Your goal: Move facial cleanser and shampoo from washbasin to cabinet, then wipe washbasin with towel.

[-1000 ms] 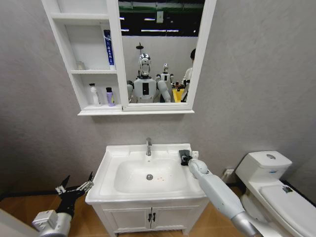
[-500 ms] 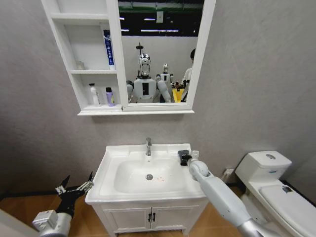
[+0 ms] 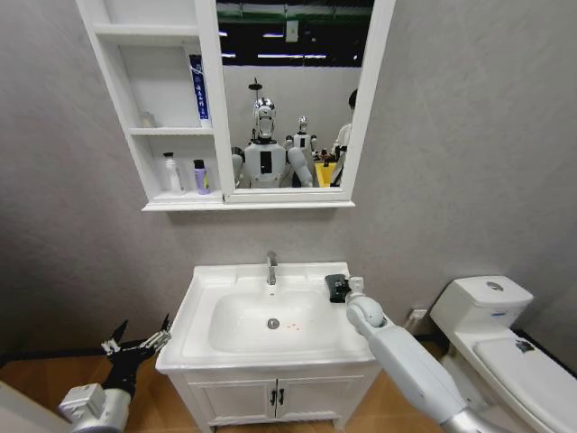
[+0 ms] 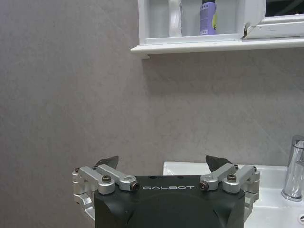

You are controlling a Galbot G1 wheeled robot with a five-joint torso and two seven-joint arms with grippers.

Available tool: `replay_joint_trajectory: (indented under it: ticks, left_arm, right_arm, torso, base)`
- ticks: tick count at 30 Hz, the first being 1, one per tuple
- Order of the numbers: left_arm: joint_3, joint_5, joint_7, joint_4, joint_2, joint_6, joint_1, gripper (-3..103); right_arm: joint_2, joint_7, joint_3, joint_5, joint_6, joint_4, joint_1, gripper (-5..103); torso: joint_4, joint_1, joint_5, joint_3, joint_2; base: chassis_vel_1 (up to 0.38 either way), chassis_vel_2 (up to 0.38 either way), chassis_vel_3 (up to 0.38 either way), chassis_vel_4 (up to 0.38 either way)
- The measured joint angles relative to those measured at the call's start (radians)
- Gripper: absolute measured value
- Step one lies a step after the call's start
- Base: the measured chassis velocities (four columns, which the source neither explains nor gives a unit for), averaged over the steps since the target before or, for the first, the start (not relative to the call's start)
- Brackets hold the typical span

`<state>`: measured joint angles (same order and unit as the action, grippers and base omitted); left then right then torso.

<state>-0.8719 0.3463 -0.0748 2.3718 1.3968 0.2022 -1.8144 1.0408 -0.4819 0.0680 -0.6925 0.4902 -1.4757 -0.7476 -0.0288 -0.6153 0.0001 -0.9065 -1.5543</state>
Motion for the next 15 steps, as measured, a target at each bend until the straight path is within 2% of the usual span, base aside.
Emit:
replay_joint_trajectory:
  ticks: [1,2,4,5,7,8,11,12,14,15]
  left_arm:
    - [0.000,0.000,0.000,0.000,0.000,0.000,0.000,100]
    - [0.000,0.000,0.000,0.000,0.000,0.000,0.000,100]
    - [0.000,0.000,0.000,0.000,0.000,0.000,0.000,100]
    - [0.000,0.000,0.000,0.000,0.000,0.000,0.000,100]
    - [0.000,0.000,0.000,0.000,0.000,0.000,0.000,100]
    - [0.000,0.000,0.000,0.000,0.000,0.000,0.000,100]
    - [0.000,0.000,0.000,0.000,0.000,0.000,0.000,100]
    - [0.000,0.000,0.000,0.000,0.000,0.000,0.000,100]
    - [0.000,0.000,0.000,0.000,0.000,0.000,0.000,100]
    - [0.000,0.000,0.000,0.000,0.000,0.000,0.000,100]
  right_arm:
    - [0.000,0.000,0.000,-0.010,0.001,0.004,0.005,48]
    - [0.000,0.000,0.000,-0.010,0.001,0.004,0.005,48]
    - [0.004,-0.001,-0.007,-0.039,0.009,0.028,0.027,60]
    - [0.004,-0.001,-0.007,-0.039,0.009,0.028,0.027,60]
    - [0.007,-0.004,-0.018,-0.077,0.023,0.057,0.048,71]
    - [0.007,-0.004,-0.018,-0.077,0.023,0.057,0.048,71]
    - [0.002,-0.011,-0.042,-0.111,0.042,0.085,0.068,87]
    - [0.002,-0.011,-0.042,-0.111,0.042,0.085,0.068,87]
    - [0.002,-0.011,-0.054,-0.108,0.045,0.102,0.079,96]
    - [0.002,-0.011,-0.054,-0.108,0.045,0.102,0.079,96]
  torso:
    - [0.0000,0.000,0.0001,0.000,0.000]
    - [0.0000,0.000,0.0001,0.000,0.000]
    - [0.0002,0.000,-0.0002,0.000,0.000]
    - [0.0002,0.000,-0.0002,0.000,0.000]
    - [0.0002,0.000,-0.0001,0.000,0.000]
    - [0.0002,0.000,-0.0001,0.000,0.000]
    - [0.0002,0.000,-0.0002,0.000,0.000]
    - [0.0002,0.000,-0.0002,0.000,0.000]
    - [0.0001,0.000,0.0000,0.000,0.000]
    - [0.0001,0.000,0.0000,0.000,0.000]
  base:
    - [0.000,0.000,0.000,0.000]
    - [0.000,0.000,0.000,0.000]
    - [0.000,0.000,0.000,0.000]
    - [0.000,0.000,0.000,0.000]
    - [0.000,0.000,0.000,0.000]
    - [0.000,0.000,0.000,0.000]
    - [0.000,0.000,0.000,0.000]
    - [0.000,0.000,0.000,0.000]
    - [0.000,0.000,0.000,0.000]
    - [0.000,0.000,0.000,0.000]
